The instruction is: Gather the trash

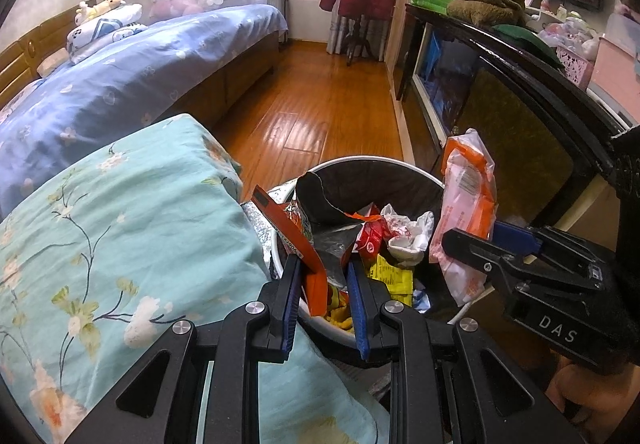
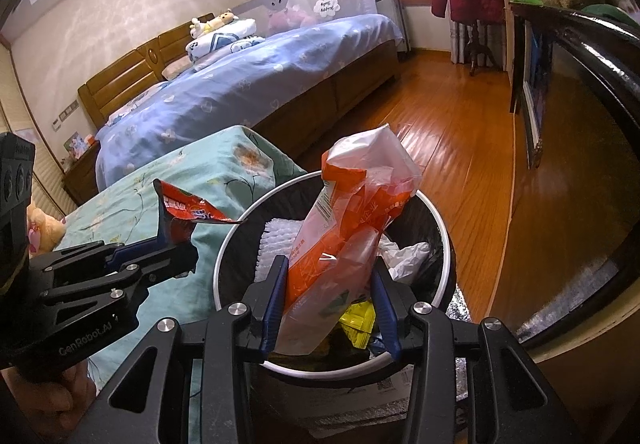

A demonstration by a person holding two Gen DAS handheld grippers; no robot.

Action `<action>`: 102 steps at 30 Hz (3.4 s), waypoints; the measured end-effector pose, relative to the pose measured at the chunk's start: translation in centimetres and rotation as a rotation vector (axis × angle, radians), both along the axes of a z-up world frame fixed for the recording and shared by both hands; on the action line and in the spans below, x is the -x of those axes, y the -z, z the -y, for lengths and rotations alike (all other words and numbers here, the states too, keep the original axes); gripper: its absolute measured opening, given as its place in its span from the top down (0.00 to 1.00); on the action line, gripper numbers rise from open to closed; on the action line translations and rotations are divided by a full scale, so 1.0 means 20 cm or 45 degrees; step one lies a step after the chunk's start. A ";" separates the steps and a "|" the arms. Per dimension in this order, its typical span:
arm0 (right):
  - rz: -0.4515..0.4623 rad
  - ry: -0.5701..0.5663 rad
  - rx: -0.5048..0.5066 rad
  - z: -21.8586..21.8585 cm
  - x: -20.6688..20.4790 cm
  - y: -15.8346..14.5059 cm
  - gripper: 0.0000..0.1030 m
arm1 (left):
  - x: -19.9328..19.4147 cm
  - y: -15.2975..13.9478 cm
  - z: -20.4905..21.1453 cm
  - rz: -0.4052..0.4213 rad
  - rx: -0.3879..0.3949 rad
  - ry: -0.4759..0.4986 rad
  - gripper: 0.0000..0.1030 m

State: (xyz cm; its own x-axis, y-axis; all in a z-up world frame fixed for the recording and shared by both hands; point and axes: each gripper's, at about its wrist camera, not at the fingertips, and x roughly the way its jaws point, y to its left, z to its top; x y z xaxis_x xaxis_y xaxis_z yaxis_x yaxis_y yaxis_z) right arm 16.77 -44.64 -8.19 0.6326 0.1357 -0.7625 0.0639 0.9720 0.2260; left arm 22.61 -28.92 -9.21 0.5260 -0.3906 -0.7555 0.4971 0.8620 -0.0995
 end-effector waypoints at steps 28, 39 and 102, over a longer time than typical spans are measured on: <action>-0.045 -0.017 0.054 0.01 -0.05 0.05 0.59 | -0.04 0.00 0.10 -0.018 -0.008 0.024 0.79; -0.066 -0.028 0.060 -0.01 -0.06 0.06 0.56 | -0.07 0.02 0.13 -0.058 -0.002 0.047 0.72; 0.558 0.025 0.140 -0.66 0.43 -0.43 0.00 | 1.20 -0.32 -0.78 0.697 0.092 -0.540 0.01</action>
State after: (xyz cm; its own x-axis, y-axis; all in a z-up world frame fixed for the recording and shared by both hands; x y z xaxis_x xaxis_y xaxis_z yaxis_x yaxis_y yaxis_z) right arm 8.24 -31.44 0.48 0.9005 0.0538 -0.4316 0.0037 0.9913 0.1313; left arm -1.46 -13.32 -2.83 0.9421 -0.1068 -0.3180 0.1141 0.9935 0.0046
